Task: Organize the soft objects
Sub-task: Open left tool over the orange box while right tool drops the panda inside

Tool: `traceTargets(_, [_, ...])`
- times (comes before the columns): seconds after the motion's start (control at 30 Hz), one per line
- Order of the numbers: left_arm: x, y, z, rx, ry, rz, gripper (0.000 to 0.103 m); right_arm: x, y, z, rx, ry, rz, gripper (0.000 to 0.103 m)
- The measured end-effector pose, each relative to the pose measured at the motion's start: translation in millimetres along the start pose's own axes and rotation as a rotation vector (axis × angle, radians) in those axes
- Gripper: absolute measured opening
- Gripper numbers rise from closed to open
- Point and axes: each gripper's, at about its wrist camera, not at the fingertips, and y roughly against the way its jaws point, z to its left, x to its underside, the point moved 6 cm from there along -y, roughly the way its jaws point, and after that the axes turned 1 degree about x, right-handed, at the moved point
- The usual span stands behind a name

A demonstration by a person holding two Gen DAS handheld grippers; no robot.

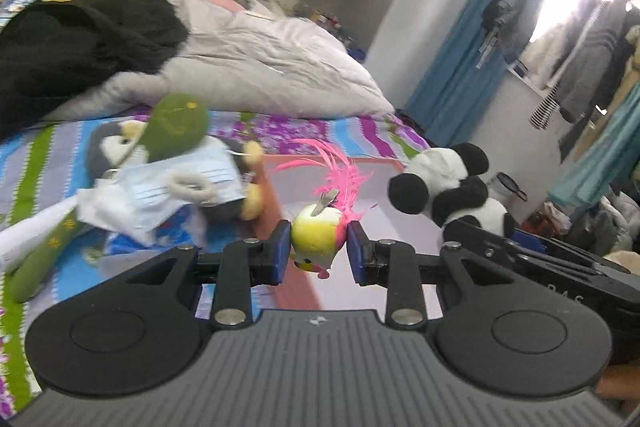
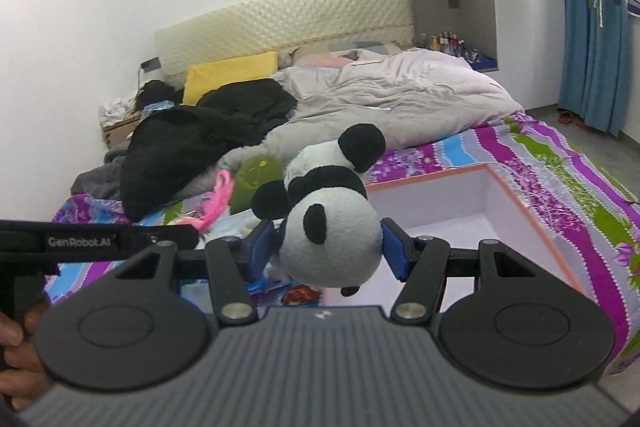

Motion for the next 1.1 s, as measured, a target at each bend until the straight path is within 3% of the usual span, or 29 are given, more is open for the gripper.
traceTargets(0.4, [14,-112,-63,0.039,-0.078,0.175,0.035,30,-43,-86,0.124,-0.114,0.149,0.061])
traceTargets(0.57, [27,-161,-70,0.032,-0.099,0.249,0.035,49,-70,-122,0.171,-0.134,0.215,0.061])
traceTargets(0.77, [46,-211,-73,0.012,-0.129,0.332,0.035,72,-100,-152,0.167,-0.180,0.289,0.061])
traceTargets(1.0, [63,-249,-69,-0.023,-0.135,0.394,0.036,90,-124,-170,0.176,-0.185,0.355,0.063])
traceTargets(1.1, [64,-258,-65,-0.016,-0.122,0.426,0.042,93,-129,-172,0.171,-0.184,0.362,0.064])
